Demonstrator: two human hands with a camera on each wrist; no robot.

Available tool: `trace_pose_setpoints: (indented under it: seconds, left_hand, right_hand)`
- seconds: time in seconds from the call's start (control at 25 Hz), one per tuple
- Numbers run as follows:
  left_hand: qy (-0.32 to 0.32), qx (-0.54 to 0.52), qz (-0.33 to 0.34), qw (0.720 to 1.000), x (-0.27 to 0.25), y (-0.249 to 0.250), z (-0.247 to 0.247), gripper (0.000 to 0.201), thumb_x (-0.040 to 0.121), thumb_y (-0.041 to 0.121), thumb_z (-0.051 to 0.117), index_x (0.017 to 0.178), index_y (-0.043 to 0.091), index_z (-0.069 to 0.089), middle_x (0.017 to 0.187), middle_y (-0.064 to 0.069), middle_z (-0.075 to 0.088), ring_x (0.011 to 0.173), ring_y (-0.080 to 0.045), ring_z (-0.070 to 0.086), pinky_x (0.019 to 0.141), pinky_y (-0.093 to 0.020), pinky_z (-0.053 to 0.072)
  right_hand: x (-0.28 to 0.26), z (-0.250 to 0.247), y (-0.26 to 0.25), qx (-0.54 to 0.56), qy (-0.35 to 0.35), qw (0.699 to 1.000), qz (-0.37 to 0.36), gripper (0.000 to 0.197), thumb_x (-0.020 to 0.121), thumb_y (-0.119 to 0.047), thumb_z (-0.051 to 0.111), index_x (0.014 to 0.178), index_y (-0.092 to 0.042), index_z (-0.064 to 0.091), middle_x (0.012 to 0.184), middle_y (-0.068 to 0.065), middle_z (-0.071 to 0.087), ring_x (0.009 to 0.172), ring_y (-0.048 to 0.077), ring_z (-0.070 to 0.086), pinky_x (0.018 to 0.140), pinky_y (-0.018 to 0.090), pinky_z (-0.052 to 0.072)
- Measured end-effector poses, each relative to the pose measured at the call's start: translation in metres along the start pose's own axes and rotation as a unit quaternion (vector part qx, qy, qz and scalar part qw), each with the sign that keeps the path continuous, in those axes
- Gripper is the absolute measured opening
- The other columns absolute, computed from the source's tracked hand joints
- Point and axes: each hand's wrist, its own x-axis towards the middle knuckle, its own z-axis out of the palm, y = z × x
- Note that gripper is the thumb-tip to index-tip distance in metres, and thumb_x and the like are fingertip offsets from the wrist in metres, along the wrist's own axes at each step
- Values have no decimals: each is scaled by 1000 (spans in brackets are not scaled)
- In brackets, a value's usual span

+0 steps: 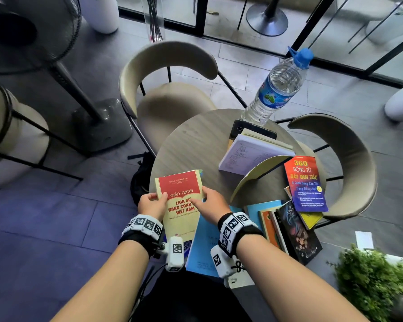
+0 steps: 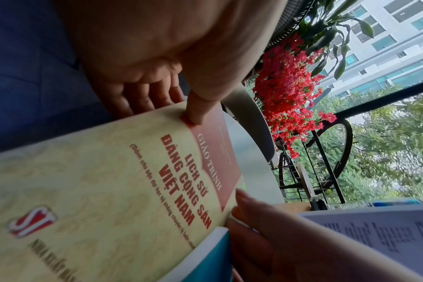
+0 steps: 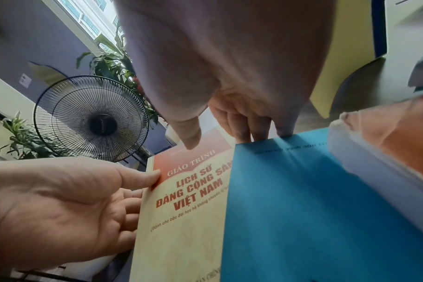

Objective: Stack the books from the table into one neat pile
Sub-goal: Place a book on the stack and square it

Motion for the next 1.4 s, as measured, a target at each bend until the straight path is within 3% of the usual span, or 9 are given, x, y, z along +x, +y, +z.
trace_pose_setpoints:
  seconds: [0.16,0.36,0.52,0.64,0.76,0.96,1.08,1.28,1.4]
  left_hand:
    - [-21,-53,60,997,0,6,-4,32,97,23,66,126,12,61,112,-13,74,97,-26,73,92,-49,59]
    - [-49,-142,164,975,-4,34,-38,15,103,23,56,106,34,66,108,-5,75,100,-26,73,88,-50,60]
    - [-96,-210,217,948,-8,72,-70,15,101,25,59,112,29,69,108,-4,73,105,-28,68,95,-51,55]
    - [-138,-224,257,930,-23,102,-85,33,91,39,68,117,21,66,104,-3,75,99,-23,68,93,-45,57]
    - [-201,-217,292,909,-48,121,-95,51,82,48,76,119,16,65,101,-5,77,93,-19,72,84,-34,62]
    - [-268,-149,326,894,-93,114,-101,32,87,12,61,116,1,64,98,-14,78,88,-19,74,77,-27,61]
    - [-324,-99,326,882,-118,107,-92,30,83,7,65,113,0,65,100,-20,77,93,-25,74,80,-31,61]
    - [-406,-29,305,861,-146,100,-53,27,84,-1,69,111,-1,65,98,-18,78,94,-27,75,85,-33,61]
    - [-430,-6,303,850,-155,100,-25,25,87,-8,67,111,-5,61,100,-18,78,95,-25,75,87,-33,61]
  right_hand:
    - [2,-1,-1,27,3,999,-17,26,91,-40,65,112,-26,66,110,-8,74,101,17,67,85,31,52]
    - [0,-2,-28,175,-1,982,-69,38,90,-34,69,127,-28,61,117,-15,70,109,7,64,100,36,52]
    - [-12,-21,-65,282,29,954,-101,41,90,-22,74,129,-21,61,99,-17,69,95,4,65,96,31,53]
    - [-26,-42,-80,326,55,936,-122,28,89,-17,76,115,-15,67,106,1,75,97,14,71,92,40,58]
    - [-53,-62,-77,337,44,930,-141,27,90,-18,76,115,-12,67,105,-2,76,96,7,71,80,20,58]
    - [-99,-82,-38,291,27,942,-164,29,88,-17,77,116,-19,70,109,-8,76,101,3,70,82,17,56]
    - [-120,-100,-6,270,12,950,-158,24,86,-13,79,106,-26,75,105,-10,78,98,4,72,83,19,56]
    - [-139,-135,44,238,-2,961,-139,28,85,-4,78,111,-13,76,103,-9,79,96,3,73,80,17,55]
    - [-147,-159,61,206,14,968,-144,30,82,-6,82,107,-22,76,100,-19,78,95,-3,72,80,12,52]
